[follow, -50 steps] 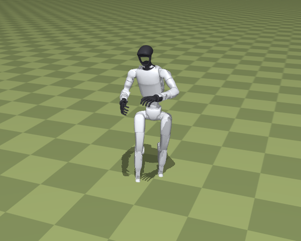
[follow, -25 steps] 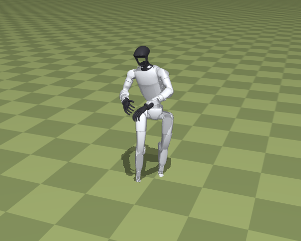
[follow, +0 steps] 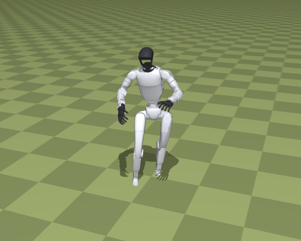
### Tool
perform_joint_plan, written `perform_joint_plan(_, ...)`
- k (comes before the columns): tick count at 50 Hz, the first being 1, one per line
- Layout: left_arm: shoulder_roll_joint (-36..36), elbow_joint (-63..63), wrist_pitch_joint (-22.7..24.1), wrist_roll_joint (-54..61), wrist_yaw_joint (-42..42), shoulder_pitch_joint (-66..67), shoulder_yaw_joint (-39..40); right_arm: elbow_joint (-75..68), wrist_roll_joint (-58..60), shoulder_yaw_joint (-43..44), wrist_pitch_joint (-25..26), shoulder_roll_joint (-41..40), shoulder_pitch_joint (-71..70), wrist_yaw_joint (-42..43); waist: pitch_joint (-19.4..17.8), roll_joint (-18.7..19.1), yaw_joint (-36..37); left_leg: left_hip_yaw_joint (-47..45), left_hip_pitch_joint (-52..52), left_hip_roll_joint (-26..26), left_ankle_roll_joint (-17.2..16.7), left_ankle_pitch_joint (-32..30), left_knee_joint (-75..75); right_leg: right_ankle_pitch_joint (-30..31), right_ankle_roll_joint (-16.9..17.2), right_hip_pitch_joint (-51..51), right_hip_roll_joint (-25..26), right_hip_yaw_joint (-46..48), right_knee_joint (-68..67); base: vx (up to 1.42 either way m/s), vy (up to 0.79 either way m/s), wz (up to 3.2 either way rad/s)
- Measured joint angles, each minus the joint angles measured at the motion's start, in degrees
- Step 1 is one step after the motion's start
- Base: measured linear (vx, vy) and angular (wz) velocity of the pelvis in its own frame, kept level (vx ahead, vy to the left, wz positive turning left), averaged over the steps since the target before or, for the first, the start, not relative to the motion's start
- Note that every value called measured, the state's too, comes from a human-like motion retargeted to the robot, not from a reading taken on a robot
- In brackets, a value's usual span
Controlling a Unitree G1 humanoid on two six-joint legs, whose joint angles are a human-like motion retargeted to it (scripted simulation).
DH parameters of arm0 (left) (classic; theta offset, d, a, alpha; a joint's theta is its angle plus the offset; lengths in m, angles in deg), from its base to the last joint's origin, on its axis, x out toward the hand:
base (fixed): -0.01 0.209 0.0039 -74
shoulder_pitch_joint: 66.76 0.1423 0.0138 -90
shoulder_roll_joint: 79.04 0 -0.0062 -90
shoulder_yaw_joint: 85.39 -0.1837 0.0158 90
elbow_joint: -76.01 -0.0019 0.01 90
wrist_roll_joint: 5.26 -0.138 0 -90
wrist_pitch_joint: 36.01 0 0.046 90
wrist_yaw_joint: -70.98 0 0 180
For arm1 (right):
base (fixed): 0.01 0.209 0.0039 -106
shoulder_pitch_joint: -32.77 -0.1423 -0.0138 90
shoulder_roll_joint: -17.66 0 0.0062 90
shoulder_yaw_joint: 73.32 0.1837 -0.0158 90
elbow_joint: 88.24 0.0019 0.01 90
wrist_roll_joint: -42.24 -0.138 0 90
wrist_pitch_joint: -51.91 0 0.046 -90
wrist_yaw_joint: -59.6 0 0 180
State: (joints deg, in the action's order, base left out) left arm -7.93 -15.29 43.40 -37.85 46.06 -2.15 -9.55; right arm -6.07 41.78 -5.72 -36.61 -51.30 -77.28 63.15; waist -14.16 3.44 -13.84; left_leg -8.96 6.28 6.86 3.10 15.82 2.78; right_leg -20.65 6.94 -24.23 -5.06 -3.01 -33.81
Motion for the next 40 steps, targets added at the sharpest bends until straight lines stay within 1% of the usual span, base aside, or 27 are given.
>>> perform_joint_plan(5, 1.0, -4.9, 1.2, 2.6, 4.9, 4.8, -3.0, 6.6, -0.4, 0.7, -0.2, 0.5, -3.0, -1.1, 1.6, -1.4, 1.4, 2.2, 1.0, -1.8, -0.5, 0.1, -0.4, -1.3, -1.5, 2.3, 0.5, 2.7, 1.4, 0.11, -0.17, 0.29)
perform_joint_plan(8, 2.2, -8.8, 1.7, 3.6, 8.4, 5.4, -6.7, 7.7, 0.5, -0.9, 0.6, -0.5, -8.4, -2.7, 2.5, -3.4, 3.3, 3.2, 0.1, -3.0, -0.8, 1.9, -5.7, -2.4, -2.6, 4.4, 0.9, 4.1, 1.6, 0.13, -0.21, 0.18)
perform_joint_plan(10, 3.3, -11.8, 1.9, 4.2, 10.2, 5.0, -9.1, 6.0, 1.9, -2.6, 1.5, -1.6, -12.8, -3.9, 2.4, -5.0, 5.3, 4.6, -2.1, -3.8, -0.9, 5.1, -14.0, -3.2, -3.4, 6.1, 1.3, 4.7, 1.5, 0.12, -0.21, 0.05)
perform_joint_plan(12, 4.7, -15.0, 2.1, 4.8, 11.4, 4.2, -11.2, 1.6, 3.7, -4.4, 2.9, -3.0, -17.3, -5.1, 1.4, -6.3, 7.8, 5.9, -6.9, -5.3, -1.2, 9.4, -29.0, -4.3, -4.4, 8.0, 2.1, 5.8, 1.0, 0.11, -0.19, 0.07)
perform_joint_plan(13, 5.5, -16.6, 2.1, 5.2, 11.8, 3.7, -12.2, -1.5, 4.7, -5.2, 3.7, -3.7, -19.6, -5.5, 0.8, -6.5, 9.0, 5.5, -9.9, -6.9, -1.2, 11.2, -37.8, -4.9, -4.9, 8.9, 2.8, 6.7, 0.7, 0.10, -0.17, 0.24)
perform_joint_plan(15, 7.0, -19.7, 2.3, 5.8, 12.4, 2.6, -13.9, -9.0, 6.8, -6.8, 5.2, -5.4, -23.6, -6.2, 0.0, -6.0, 11.4, 4.0, -15.6, -11.5, 0.1, 15.2, -52.1, -5.9, -5.7, 9.8, 4.6, 9.0, 0.3, 0.10, -0.15, 0.30)
perform_joint_plan(17, 8.5, -22.8, 2.9, 7.4, 12.3, 1.0, -14.9, -18.8, 8.4, -8.4, 6.0, -7.4, -27.9, -6.9, 0.4, -4.5, 14.3, 5.2, -20.8, -14.3, 0.7, 18.5, -56.9, -4.9, -6.2, 9.9, 7.3, 10.7, 2.6, 0.12, -0.12, 0.07)
perform_joint_plan(19, 9.6, -24.9, 3.7, 8.9, 11.5, 0.8, -14.7, -25.5, 9.4, -9.7, 5.8, -8.6, -30.0, -8.0, 1.2, -4.0, 16.4, 6.5, -23.5, -13.7, 0.8, 19.4, -53.2, -3.3, -5.9, 10.2, 8.1, 11.6, 5.7, 0.15, -0.09, 0.07)
perform_joint_plan(21, 9.6, -25.0, 4.2, 9.6, 10.5, 2.6, -13.4, -25.6, 10.2, -10.0, 5.6, -8.3, -28.8, -9.3, 1.7, -4.6, 17.2, 7.6, -23.5, -11.1, 0.6, 17.8, -45.8, -2.6, -5.3, 10.7, 7.0, 12.1, 7.2, 0.16, -0.07, 0.25)
perform_joint_plan(23, 8.2, -23.5, 4.5, 9.4, 8.9, 5.7, -10.9, -21.0, 10.5, -9.3, 4.9, -7.1, -25.7, -10.2, 2.1, -5.1, 17.0, 8.3, -22.1, -8.8, 0.2, 14.9, -38.8, -2.6, -4.8, 11.5, 5.7, 12.3, 7.9, 0.15, -0.05, 0.26)
perform_joint_plan(25, 7.2, -21.8, 4.7, 8.8, 6.9, 7.9, -8.5, -15.7, 10.5, -8.6, 3.3, -6.3, -22.0, -9.8, 2.4, -4.6, 16.4, 8.3, -21.5, -8.4, 0.0, 14.4, -37.6, -3.3, -4.7, 11.6, 5.5, 12.2, 6.9, 0.12, -0.02, 0.13)
perform_joint_plan(27, 5.5, -18.0, 4.9, 8.0, 5.4, 10.5, -5.6, -6.1, 10.4, -6.0, 2.6, -4.0, -15.8, -9.5, 2.8, -4.9, 15.0, 7.8, -17.9, -7.3, 0.2, 12.2, -31.5, -3.0, -4.5, 13.5, 4.7, 11.7, 9.2, 0.13, 0.00, 0.12)
perform_joint_plan(32, 3.7, -11.8, 5.5, 6.1, 1.7, 12.2, -2.2, 5.0, 9.6, -1.6, -0.2, -2.2, -5.0, -5.3, 3.6, -3.7, 11.4, 6.9, -14.9, -7.0, -0.1, 12.2, -29.3, -4.0, -4.4, 15.1, 4.3, 10.8, 8.6, 0.08, 0.02, 0.03)
perform_joint_plan(35, 3.0, -7.8, 5.9, 5.3, 0.8, 11.4, -2.8, 9.3, 8.9, 0.8, -0.7, -2.0, 0.7, -3.2, 4.2, -3.5, 9.7, 6.6, -12.2, -6.6, 0.0, 11.2, -26.1, -4.0, -4.2, 16.5, 3.9, 10.5, 9.1, 0.06, 0.04, 0.02)
perform_joint_plan(40, 2.7, -3.2, 6.7, 3.1, 1.9, 6.0, -9.5, 12.1, 7.0, 0.4, -0.6, -3.4, 4.0, -2.5, 5.0, -3.5, 7.8, 5.7, -7.8, -5.9, 0.3, 9.8, -21.2, -3.8, -3.7, 18.7, 3.4, 9.9, 9.5, 0.00, 0.00, 0.00)
